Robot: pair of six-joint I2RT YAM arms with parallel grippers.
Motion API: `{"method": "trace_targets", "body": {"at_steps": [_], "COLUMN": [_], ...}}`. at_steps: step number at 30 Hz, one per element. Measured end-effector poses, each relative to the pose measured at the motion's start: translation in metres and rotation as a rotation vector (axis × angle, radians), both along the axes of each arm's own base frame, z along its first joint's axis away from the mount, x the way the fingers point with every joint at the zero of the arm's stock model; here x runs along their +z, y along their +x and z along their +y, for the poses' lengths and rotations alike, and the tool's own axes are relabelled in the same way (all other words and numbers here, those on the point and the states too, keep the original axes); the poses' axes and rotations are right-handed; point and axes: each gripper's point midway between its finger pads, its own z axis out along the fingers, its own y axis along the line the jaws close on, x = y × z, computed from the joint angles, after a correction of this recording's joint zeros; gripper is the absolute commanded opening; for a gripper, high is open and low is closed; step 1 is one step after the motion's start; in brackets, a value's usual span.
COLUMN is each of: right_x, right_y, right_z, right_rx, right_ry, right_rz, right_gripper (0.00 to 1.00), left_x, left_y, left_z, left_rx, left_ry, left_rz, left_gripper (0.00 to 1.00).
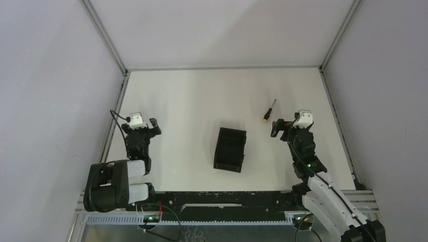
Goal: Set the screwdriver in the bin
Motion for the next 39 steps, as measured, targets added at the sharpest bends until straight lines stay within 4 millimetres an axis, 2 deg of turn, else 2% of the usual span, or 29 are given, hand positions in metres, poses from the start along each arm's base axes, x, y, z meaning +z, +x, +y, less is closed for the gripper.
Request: {"method": "trace_targets", "body": {"at_steps": [5,9,11,16,20,22,25,28,31,35,37,39], "right_x": [-0.002,-0.011,-0.004,0.041,0.045,0.032,-0.005,-0.047,-0.091,-0.128,-0.129,-0.129], "right_y": [0.002,0.007,0.016,0.057,0.091,0.108,0.122,0.129,0.127,0.116,0.118,0.121], "right_z": [-0.003,-0.004,-0.004,0.011,0.02,0.023,0.024,0.021,0.022,0.021,0.02,0.02], "right_rx": [-0.029,-0.052,-0.07,-0.069,-0.095,-0.111,-0.138,-0.168,-0.189,-0.213,-0.224,-0.23], "right_ry": [0.019,0.039,0.062,0.124,0.132,0.12,0.104,0.083,0.07,0.064,0.063,0.074], "right_rz": [0.008,0.08,0.134,0.212,0.332,0.401,0.533,0.667,0.797,0.918,0.927,0.924], "right_gripper": [1.0,1.0,1.0,1.0,1.0,1.0,1.0,1.0,0.99,0.84,0.73,0.54], "left_x": [0.0,0.0,0.0,0.0,0.0,0.0,0.0,0.0,0.0,0.0,0.0,0.0], "left_y": [0.0,0.0,0.0,0.0,0.0,0.0,0.0,0.0,0.0,0.0,0.0,0.0], "left_z": [0.0,0.0,0.0,0.0,0.0,0.0,0.0,0.0,0.0,0.0,0.0,0.0], "left_rx": [0.0,0.0,0.0,0.0,0.0,0.0,0.0,0.0,0.0,0.0,0.0,0.0], "left_ry": [0.0,0.0,0.0,0.0,0.0,0.0,0.0,0.0,0.0,0.0,0.0,0.0], "left_rz": [0.0,0.0,0.0,0.0,0.0,0.0,0.0,0.0,0.0,0.0,0.0,0.0], "left_gripper": [1.0,1.0,1.0,1.0,1.0,1.0,1.0,1.0,1.0,1.0,1.0,1.0]}}
